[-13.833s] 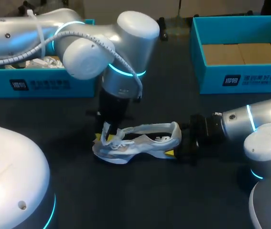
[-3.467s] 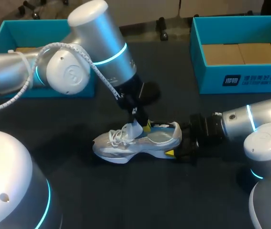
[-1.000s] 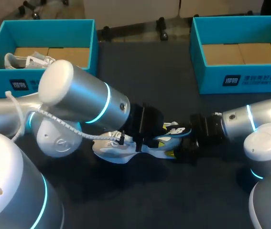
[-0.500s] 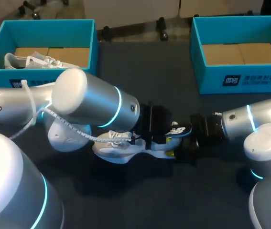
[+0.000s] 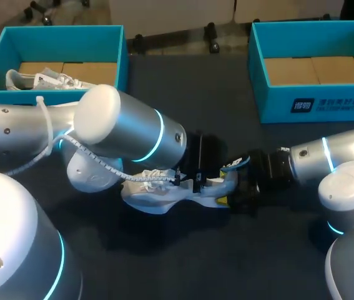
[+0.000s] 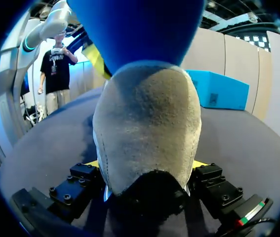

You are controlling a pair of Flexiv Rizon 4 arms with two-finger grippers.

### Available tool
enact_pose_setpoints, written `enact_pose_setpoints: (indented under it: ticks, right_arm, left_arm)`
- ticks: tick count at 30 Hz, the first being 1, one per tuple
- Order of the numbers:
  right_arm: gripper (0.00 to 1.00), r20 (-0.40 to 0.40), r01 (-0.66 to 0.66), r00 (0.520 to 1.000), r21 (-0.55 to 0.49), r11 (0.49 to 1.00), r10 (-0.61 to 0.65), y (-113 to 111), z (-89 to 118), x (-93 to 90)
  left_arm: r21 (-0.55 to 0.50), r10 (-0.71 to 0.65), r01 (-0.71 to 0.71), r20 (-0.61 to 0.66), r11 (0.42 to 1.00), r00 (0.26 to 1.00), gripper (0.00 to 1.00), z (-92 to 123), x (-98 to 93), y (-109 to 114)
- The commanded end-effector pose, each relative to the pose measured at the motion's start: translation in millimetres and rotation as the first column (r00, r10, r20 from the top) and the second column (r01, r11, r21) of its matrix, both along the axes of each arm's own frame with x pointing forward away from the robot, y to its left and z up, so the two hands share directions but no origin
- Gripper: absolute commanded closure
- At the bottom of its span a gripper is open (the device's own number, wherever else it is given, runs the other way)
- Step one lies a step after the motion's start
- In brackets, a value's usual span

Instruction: Take the shoe out of the shoebox, open the shoe tongue, remove and reinsert the insole, then place the shoe into the shoebox

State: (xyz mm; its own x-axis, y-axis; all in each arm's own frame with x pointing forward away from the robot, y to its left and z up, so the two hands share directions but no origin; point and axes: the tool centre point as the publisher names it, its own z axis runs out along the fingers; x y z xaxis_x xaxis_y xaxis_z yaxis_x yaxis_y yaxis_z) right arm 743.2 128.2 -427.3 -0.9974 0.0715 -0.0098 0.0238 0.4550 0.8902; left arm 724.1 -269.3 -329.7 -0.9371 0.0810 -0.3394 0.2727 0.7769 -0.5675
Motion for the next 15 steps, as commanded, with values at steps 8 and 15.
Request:
enact_pose_setpoints:
  ticks: [8,15]
  right_arm:
    - [1.0,0.001,0.002,1.0,-0.002,1.0,-0.002,3.6,-5.5,-0.8]
    - [1.0,0.001,0.002,1.0,-0.002,1.0,-0.002,3.6,-5.5,-0.8]
  left_arm:
    - [-0.076,-0.041,0.035,-0.082,0.997,0.996,1.0,43.9,-14.9,4.4]
    - [-0.111,-0.062,0.042,-0.182,0.993,0.981,1.0,81.5,-20.8,-10.3]
